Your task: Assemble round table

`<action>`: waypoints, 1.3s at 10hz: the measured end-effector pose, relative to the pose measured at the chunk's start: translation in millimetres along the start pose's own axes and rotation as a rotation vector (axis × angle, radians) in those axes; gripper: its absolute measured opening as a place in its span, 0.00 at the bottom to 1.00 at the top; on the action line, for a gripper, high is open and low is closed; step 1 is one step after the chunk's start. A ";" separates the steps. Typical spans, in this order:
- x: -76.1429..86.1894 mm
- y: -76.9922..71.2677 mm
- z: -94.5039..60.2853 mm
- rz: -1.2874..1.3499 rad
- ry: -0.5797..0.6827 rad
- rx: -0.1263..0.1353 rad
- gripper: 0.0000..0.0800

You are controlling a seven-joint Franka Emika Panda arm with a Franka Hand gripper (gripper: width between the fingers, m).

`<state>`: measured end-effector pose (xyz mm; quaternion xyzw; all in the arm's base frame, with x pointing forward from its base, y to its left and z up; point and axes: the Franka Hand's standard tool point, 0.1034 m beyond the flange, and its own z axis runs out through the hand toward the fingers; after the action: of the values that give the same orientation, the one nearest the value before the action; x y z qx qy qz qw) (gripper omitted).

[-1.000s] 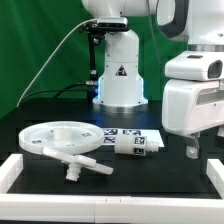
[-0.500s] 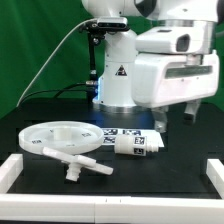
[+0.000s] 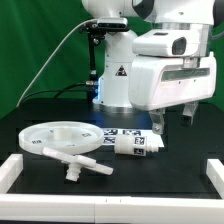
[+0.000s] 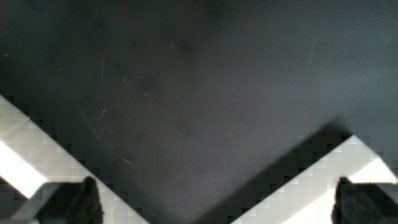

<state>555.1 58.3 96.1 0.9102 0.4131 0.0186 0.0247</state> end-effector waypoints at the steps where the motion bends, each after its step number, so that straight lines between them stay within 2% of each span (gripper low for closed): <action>1: -16.6 -14.5 0.2 -0.016 -0.002 0.002 0.81; 2: -33.4 -29.9 0.2 -0.042 0.003 0.000 0.81; 3: -47.7 -35.8 5.0 -0.045 0.010 0.009 0.81; 4: -56.0 -31.2 8.1 0.024 0.014 0.031 0.81; 6: -52.7 -32.6 7.4 0.014 0.016 0.029 0.81; 7: -57.9 -32.7 10.9 -0.007 0.023 0.024 0.81; 9: -94.3 -51.6 33.5 -0.083 0.035 0.018 0.81; 10: -105.7 -59.4 43.0 -0.137 0.058 -0.002 0.81; 11: -108.9 -59.1 47.5 -0.177 0.082 -0.029 0.81; 13: -109.3 -59.4 48.4 -0.169 0.078 -0.023 0.81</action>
Offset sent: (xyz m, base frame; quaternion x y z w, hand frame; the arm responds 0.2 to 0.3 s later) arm -0.0280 -0.0152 -0.0141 0.1168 0.0723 0.1546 0.9784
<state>441.2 13.6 42.7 0.8703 0.4889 0.0566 0.0205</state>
